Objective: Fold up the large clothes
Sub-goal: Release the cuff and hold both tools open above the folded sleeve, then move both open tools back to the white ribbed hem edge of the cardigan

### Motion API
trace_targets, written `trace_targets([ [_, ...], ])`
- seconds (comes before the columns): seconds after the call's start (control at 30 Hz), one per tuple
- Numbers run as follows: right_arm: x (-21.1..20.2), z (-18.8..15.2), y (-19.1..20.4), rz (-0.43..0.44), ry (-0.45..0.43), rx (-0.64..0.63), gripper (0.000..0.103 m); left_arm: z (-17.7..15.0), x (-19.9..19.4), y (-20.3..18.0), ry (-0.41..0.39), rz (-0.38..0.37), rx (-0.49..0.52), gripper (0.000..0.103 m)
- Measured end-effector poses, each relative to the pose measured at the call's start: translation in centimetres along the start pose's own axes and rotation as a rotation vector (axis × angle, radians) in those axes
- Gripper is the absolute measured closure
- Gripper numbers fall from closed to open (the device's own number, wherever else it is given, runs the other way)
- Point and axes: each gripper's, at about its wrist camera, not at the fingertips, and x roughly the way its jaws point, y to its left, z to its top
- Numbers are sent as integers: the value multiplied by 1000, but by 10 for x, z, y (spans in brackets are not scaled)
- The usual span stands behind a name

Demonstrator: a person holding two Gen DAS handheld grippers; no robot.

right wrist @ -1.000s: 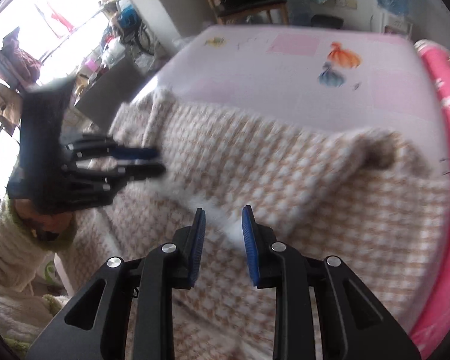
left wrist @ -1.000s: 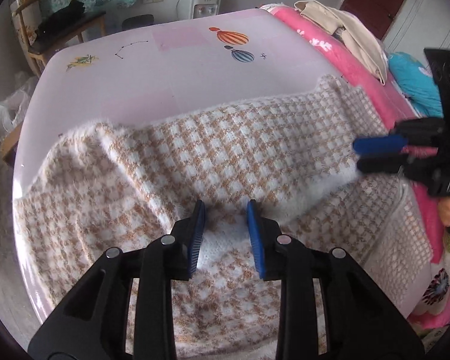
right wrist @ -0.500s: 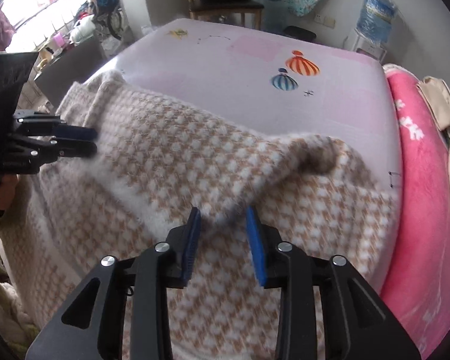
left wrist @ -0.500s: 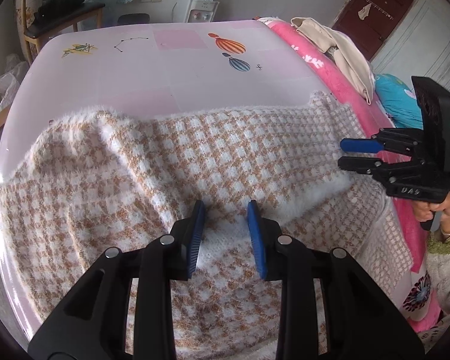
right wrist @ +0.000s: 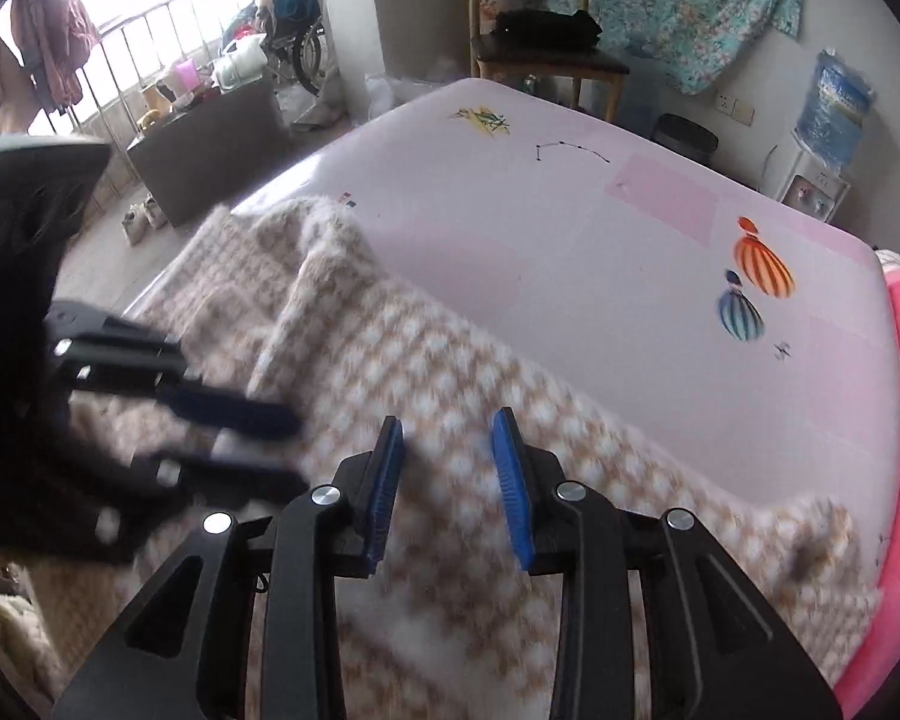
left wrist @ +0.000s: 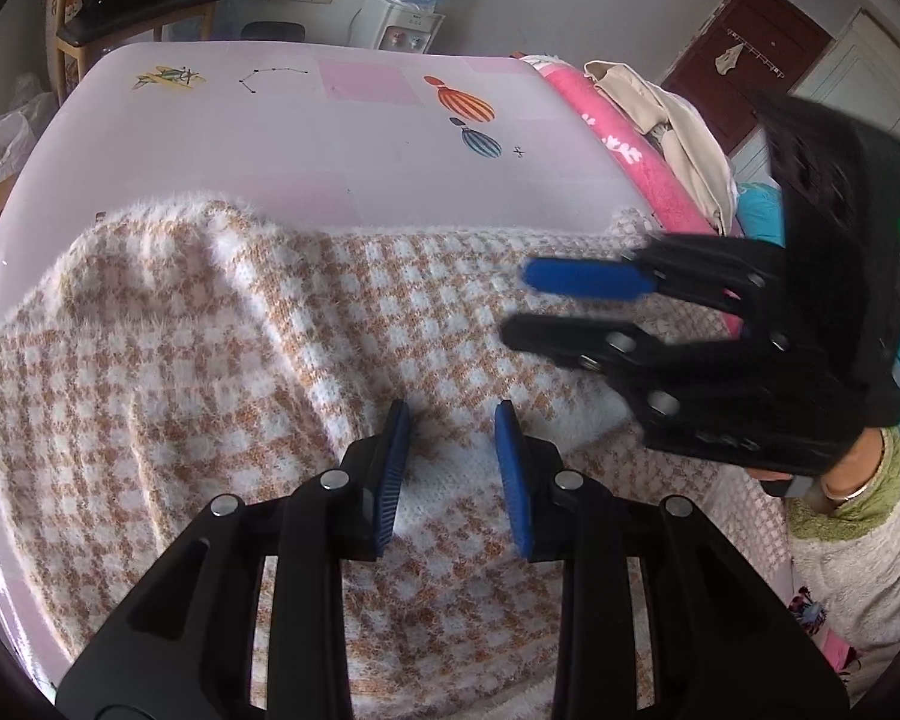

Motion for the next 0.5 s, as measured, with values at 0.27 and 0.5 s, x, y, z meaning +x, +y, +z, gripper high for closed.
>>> trace_targets([
  [0.27, -25, -29, -20, -12, 46, 124, 72, 17, -16, -13, -24, 2, 9, 75],
  [0.5, -9, -11, -35, -123, 7, 255, 71, 49, 5, -19, -38, 131, 21, 59],
])
